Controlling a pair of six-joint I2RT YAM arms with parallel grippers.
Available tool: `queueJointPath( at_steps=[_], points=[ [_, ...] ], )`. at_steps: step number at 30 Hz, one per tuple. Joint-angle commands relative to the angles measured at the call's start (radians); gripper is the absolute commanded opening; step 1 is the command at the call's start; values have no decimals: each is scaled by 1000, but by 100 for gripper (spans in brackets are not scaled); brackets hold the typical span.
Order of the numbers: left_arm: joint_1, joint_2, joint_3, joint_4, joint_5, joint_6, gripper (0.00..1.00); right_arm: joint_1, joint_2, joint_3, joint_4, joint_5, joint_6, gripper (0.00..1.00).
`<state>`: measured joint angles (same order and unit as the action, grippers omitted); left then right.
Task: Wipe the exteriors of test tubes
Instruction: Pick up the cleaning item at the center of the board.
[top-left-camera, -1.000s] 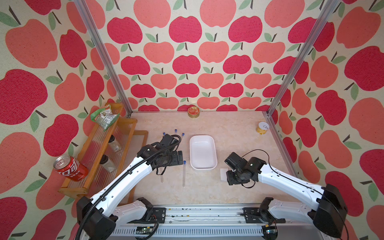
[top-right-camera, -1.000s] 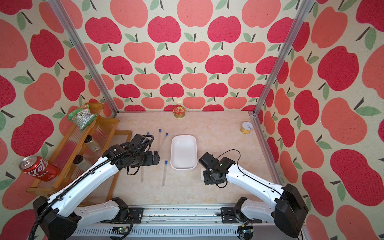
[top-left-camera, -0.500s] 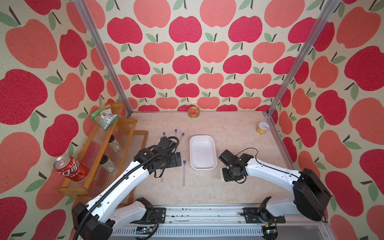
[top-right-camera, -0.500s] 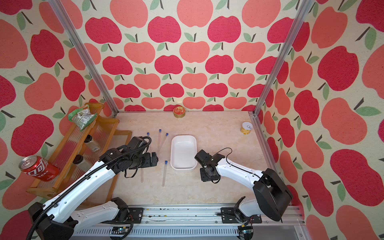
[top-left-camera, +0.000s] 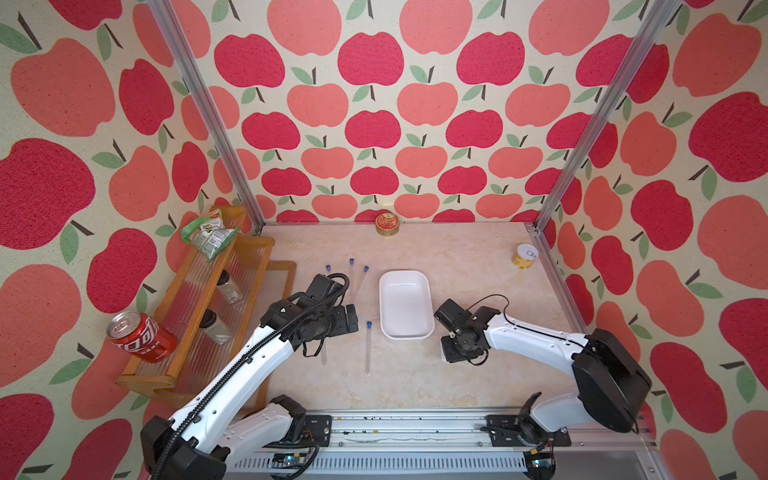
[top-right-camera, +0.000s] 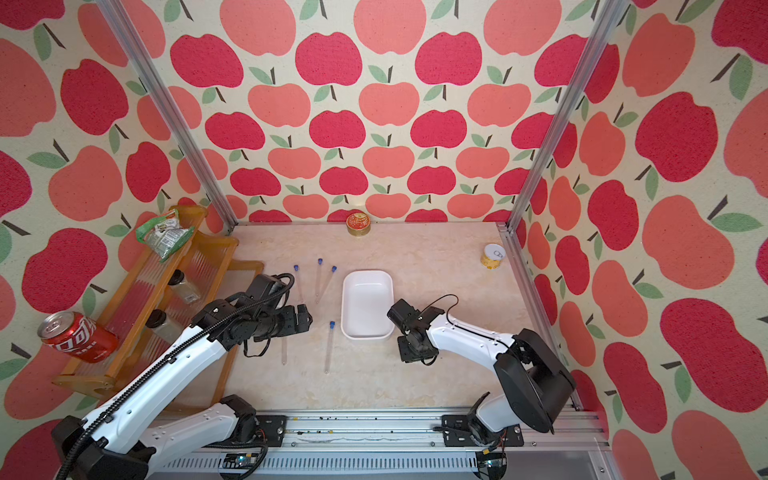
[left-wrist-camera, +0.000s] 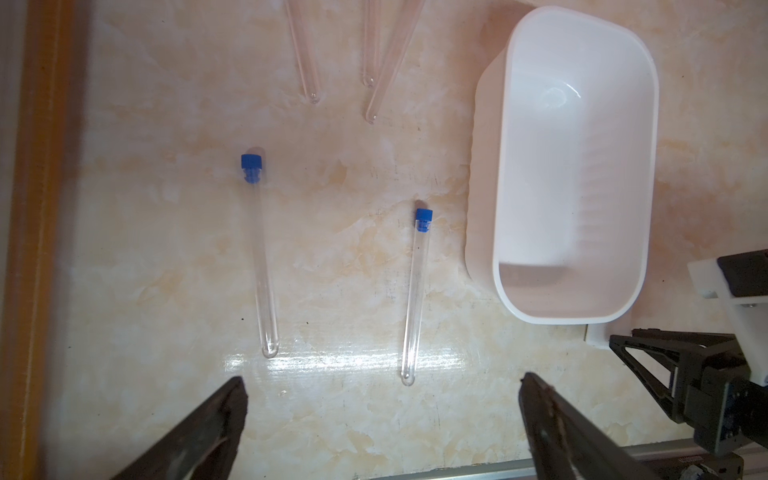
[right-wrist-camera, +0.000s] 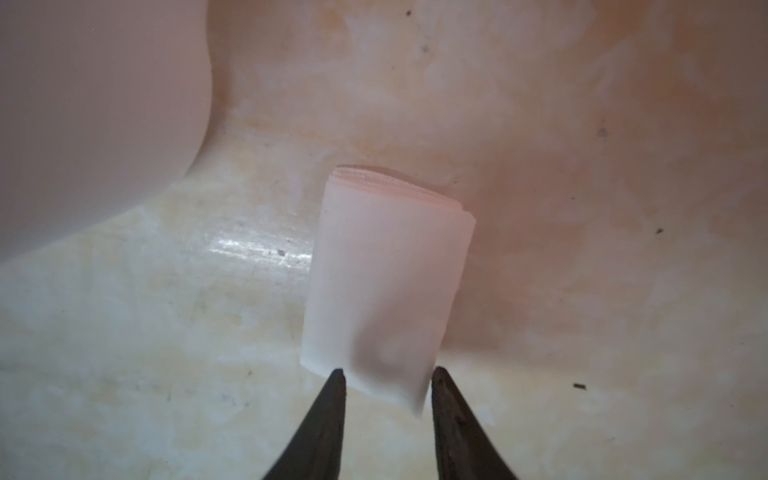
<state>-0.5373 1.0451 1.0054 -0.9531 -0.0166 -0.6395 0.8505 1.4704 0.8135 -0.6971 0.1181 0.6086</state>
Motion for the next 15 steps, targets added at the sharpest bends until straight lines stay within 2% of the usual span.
queueJointPath(
  at_steps=[1,11,15],
  points=[
    [10,-18,-11,-3,18,-16,99,-4,28,12,15,-2,-23,36],
    [30,-17,-24,-10,32,-25,100,-10,91,-26,60,-15,-17,26],
    [31,-8,-27,-10,37,-26,99,-11,97,-38,64,-17,-11,16]
  ],
)
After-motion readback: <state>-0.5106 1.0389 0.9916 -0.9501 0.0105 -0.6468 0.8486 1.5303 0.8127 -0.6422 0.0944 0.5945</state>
